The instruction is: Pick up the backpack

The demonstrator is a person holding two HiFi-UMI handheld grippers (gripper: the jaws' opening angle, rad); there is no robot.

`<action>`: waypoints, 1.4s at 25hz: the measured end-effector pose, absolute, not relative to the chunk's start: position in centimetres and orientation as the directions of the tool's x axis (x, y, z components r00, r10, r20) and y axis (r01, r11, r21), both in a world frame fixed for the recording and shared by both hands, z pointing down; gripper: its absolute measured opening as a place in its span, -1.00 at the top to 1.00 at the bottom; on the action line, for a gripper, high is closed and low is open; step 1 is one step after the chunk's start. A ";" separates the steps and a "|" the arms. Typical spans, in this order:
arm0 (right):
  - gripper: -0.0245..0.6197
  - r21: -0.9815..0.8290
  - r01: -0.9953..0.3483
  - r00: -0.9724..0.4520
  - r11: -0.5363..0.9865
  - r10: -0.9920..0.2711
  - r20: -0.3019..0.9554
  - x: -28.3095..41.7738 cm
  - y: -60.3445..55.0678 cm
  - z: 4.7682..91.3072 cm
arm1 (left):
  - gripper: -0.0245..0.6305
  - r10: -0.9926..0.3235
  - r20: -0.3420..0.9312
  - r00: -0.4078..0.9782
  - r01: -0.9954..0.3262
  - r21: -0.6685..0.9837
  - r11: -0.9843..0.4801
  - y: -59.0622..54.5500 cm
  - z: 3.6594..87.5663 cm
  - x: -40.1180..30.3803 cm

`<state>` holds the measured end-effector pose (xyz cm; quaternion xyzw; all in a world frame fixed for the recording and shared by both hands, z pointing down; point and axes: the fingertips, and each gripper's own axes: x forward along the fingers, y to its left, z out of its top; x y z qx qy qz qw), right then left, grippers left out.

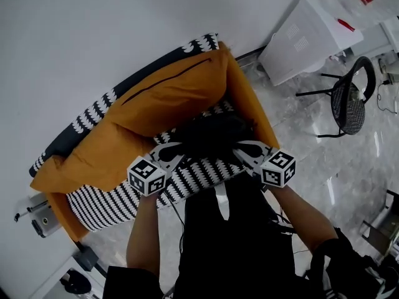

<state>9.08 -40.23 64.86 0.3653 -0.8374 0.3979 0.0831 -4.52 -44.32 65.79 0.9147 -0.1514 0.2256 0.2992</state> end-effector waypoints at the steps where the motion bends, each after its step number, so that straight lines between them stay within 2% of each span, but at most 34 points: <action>1: 0.82 -0.603 -0.681 -0.716 0.417 -0.551 0.428 9.4 -40.4 64.5 | 0.79 -0.144 0.499 0.855 -0.411 0.480 -0.775 -44.4 65.5 -4.3; 18: 0.82 -0.573 -0.672 -0.725 0.469 -0.575 0.380 11.0 -41.3 58.0 | 0.80 -0.181 0.444 0.878 -0.395 0.457 -0.797 -44.3 59.5 -3.0; 35: 0.82 -0.476 -0.656 -0.741 0.586 -0.618 0.261 11.7 -44.1 47.2 | 0.80 -0.267 0.330 0.905 -0.389 0.394 -0.832 -46.5 49.0 -2.5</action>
